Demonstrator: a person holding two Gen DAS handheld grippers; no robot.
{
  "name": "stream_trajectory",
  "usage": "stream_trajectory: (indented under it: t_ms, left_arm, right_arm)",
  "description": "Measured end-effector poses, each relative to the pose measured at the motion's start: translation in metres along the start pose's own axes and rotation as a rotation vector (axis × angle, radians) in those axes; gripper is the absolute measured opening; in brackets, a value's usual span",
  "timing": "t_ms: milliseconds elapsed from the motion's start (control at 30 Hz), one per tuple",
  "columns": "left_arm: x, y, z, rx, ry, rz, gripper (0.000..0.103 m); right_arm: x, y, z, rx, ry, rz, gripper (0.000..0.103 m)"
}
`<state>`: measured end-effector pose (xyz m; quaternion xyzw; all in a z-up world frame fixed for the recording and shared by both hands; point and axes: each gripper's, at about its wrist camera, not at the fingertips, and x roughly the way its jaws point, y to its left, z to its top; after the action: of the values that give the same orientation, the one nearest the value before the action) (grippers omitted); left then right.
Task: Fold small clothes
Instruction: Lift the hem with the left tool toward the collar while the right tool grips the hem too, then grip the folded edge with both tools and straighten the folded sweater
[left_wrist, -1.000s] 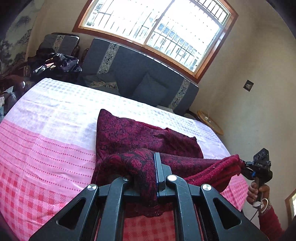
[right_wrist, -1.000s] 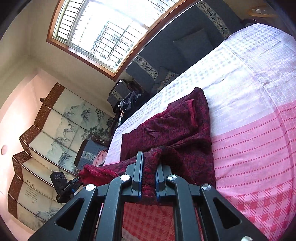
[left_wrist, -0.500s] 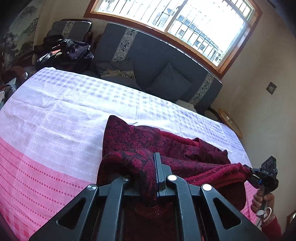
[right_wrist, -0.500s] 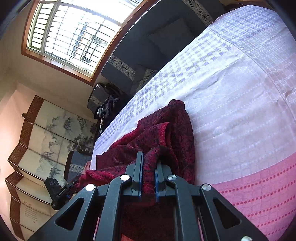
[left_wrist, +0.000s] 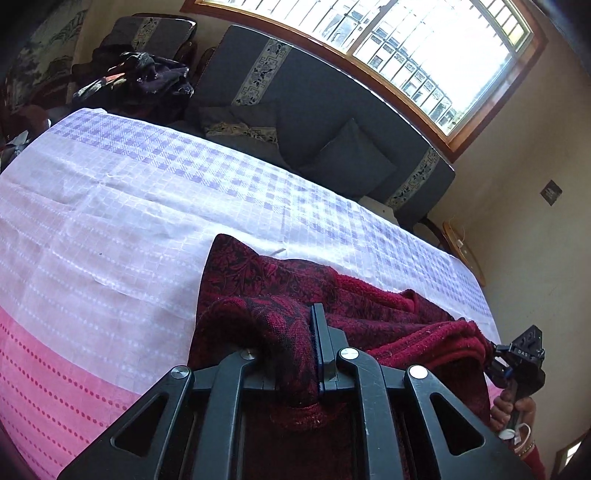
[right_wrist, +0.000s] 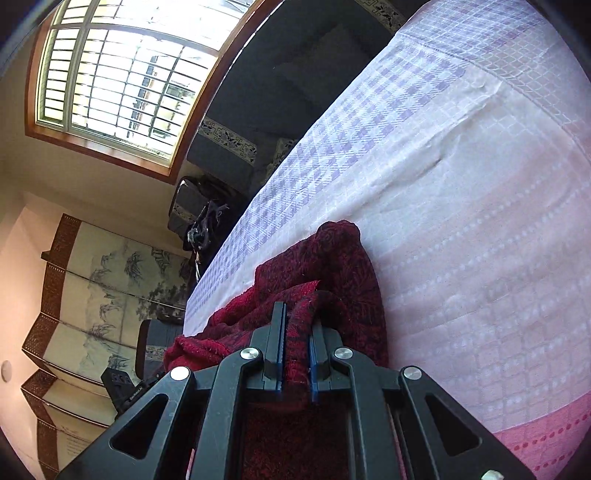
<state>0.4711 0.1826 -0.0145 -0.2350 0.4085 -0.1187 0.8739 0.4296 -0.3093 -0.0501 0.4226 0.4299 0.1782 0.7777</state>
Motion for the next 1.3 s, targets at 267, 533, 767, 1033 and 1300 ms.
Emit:
stream_trajectory:
  t_ms: [267,533,767,1033,1300]
  left_arm:
    - [-0.011,-0.005,0.011,-0.030,0.025,-0.058,0.024]
    - [-0.048,-0.006,0.029,-0.099,-0.130,-0.138,0.085]
    - [-0.061,0.006,0.006,0.002,-0.080,0.037,0.085]
    - [-0.059,0.056,-0.081,-0.065,0.122,-0.045,0.085]
    - [-0.063,0.052,-0.100,-0.051,0.140,-0.118,0.031]
  right_arm:
    - [-0.008,-0.013,0.003,0.090,-0.067,0.081,0.027]
    - [-0.039,-0.015,-0.005,0.112,-0.189,0.172,0.052]
    - [-0.051,0.007,-0.048,-0.052,-0.107,0.137,0.052]
    - [-0.093,-0.014,-0.129,-0.244,-0.061,-0.112,0.052]
    - [-0.078,-0.011,-0.143,-0.277,-0.015,-0.120,0.052]
